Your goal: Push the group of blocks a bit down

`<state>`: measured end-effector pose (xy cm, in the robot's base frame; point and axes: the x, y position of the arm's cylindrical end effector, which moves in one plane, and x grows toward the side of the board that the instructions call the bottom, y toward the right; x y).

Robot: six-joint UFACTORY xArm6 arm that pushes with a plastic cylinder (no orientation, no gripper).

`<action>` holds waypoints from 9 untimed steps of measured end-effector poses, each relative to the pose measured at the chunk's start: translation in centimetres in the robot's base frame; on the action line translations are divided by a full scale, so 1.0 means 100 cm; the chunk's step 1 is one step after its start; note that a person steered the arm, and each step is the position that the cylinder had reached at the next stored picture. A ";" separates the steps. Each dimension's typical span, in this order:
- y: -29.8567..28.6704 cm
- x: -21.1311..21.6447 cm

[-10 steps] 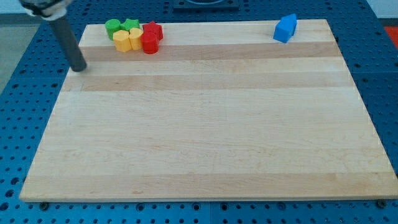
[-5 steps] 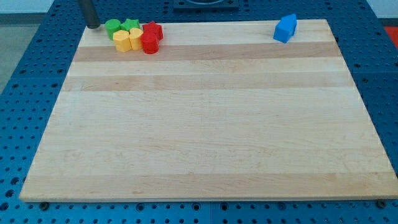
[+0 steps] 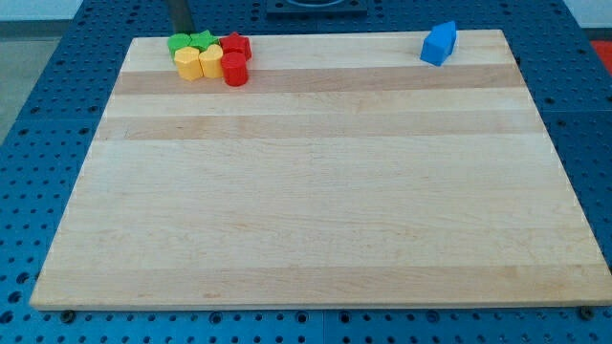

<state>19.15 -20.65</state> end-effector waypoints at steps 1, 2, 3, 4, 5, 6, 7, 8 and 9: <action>0.025 0.000; 0.039 0.000; 0.039 0.000; 0.039 0.009; 0.039 0.024; 0.042 0.018; 0.048 0.002; 0.071 0.001; 0.095 0.007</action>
